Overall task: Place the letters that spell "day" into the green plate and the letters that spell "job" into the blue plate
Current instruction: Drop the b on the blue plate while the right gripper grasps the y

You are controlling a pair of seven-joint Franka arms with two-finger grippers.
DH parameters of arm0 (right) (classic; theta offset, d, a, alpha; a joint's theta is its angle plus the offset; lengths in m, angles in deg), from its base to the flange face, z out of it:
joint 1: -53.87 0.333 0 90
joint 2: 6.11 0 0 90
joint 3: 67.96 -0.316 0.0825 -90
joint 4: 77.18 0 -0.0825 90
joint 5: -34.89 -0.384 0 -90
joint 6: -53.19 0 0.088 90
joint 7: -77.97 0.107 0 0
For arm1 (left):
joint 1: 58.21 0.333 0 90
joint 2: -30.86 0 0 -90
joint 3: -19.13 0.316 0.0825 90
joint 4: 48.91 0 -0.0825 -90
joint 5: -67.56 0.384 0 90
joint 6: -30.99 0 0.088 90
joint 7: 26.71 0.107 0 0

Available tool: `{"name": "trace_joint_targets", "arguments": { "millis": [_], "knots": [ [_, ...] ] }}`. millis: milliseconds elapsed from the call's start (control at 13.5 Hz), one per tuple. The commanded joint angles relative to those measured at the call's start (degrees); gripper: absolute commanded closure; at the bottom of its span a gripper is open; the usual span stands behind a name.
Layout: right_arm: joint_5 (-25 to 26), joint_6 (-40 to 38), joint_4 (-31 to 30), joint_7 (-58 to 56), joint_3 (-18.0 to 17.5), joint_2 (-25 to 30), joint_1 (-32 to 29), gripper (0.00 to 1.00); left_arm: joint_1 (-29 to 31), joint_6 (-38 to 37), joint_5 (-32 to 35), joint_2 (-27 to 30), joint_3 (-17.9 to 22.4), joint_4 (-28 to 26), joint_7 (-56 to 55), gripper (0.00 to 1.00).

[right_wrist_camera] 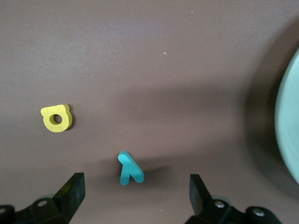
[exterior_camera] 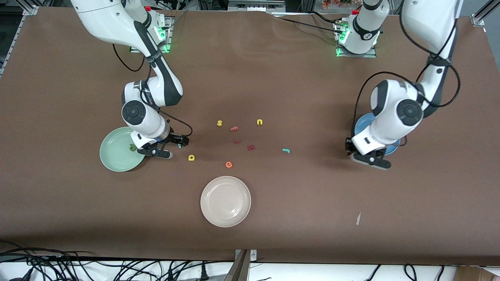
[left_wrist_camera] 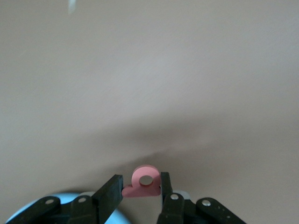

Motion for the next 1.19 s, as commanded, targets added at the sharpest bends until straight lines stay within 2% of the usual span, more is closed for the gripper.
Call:
{"name": "trace_joint_targets", "arguments": {
  "millis": [0, 223, 297, 446, 520, 669, 818, 1041, 1115],
  "knots": [
    [-1.0, 2.0, -0.7, 0.2, -0.1, -0.5, 0.5, 0.05, 5.0, 0.2, 1.8, 6.9, -0.7, -9.3, 8.0, 0.81],
    [-1.0, 4.3, -0.6, 0.3, -0.1, -2.2, 0.9, 0.12, 9.2, 0.1, 1.8, 8.3, -0.6, -13.0, 13.9, 0.70],
    [-1.0, 4.3, -0.6, 0.3, -0.1, -2.4, 0.9, 0.13, 9.2, 0.1, 1.8, 8.2, -0.6, -13.0, 13.8, 0.60],
    [-1.0, 4.3, -0.6, 0.3, -0.1, -2.5, 0.9, 0.21, 9.2, 0.4, 1.7, 8.2, -0.7, -12.8, 13.7, 0.19],
    [-1.0, 4.3, -0.6, 0.3, -0.1, -2.7, 0.9, 0.26, 8.8, 0.5, 1.3, 8.2, -0.8, -12.5, 13.7, 0.16],
    [-1.0, 4.1, -0.5, 0.3, -0.1, -2.7, 0.9, 0.44, 7.4, 1.1, 0.6, 7.9, -1.5, -12.1, 12.8, 0.16],
    [-1.0, 3.9, -0.5, 0.3, -0.1, -2.7, 0.9, 0.54, 4.0, 4.2, -4.6, 5.4, -3.1, -9.4, 12.7, 0.16],
    [-1.1, 3.9, -0.4, 0.3, -0.1, -2.7, 0.9, 0.68, -3.7, 4.6, -14.3, -1.5, -3.5, -1.2, 9.7, 0.16],
    [-1.1, 3.9, -0.4, 0.3, -0.1, -2.7, 0.9, 0.70, -6.5, 4.6, -16.6, -3.7, -3.4, 1.4, 8.4, 0.16]
  ]
}}
